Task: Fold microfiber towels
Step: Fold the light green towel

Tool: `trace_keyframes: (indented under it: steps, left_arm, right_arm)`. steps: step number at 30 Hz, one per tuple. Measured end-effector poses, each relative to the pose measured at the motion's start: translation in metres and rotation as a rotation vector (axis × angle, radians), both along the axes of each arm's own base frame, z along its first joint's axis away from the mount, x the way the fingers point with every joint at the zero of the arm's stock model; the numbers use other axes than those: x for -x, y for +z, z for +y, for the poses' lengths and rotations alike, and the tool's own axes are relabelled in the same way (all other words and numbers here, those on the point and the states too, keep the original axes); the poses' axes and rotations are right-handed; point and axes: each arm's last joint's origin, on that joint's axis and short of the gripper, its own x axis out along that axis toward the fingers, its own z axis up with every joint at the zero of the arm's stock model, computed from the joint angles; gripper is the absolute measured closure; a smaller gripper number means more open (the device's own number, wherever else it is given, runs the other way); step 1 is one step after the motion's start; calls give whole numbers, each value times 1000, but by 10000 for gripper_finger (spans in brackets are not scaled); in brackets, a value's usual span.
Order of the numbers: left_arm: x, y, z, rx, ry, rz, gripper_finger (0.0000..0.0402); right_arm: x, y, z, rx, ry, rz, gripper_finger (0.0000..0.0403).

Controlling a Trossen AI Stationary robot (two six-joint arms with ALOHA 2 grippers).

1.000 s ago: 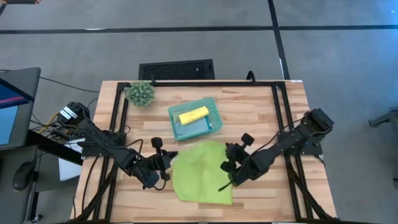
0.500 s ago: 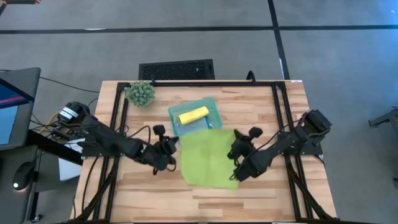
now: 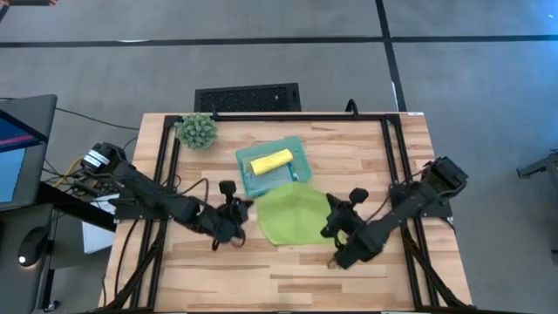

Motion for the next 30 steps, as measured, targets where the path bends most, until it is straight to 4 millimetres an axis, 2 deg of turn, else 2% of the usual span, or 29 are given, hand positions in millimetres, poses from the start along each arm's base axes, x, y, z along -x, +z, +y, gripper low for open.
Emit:
trace_keyframes:
  steps: [5, 9, 13, 16, 19, 22, 30]
  left_arm:
    - [3, 40, -52, 78, -290, -32, 401]
    - [13, 89, -93, 212, -520, -60, 401]
    - [26, 128, -114, 177, -527, -155, 401]
    - [32, 140, -114, 98, -436, -177, 401]
    - [32, 133, -102, 36, -317, -135, 401]
    - [28, 115, -83, 42, -197, -68, 401]
    - [14, 40, -24, -6, 53, 57, 401]
  right_arm:
    - [6, 45, 43, -123, 143, -10, 395]
    - [5, 90, 75, -231, 261, -65, 392]
    - [9, 124, 91, -276, 325, -137, 393]
    - [12, 139, 94, -280, 319, -215, 398]
    - [11, 143, 87, -297, 273, -247, 399]
    - [7, 134, 70, -296, 176, -241, 398]
    - [-13, 74, 9, -335, -153, -111, 393]
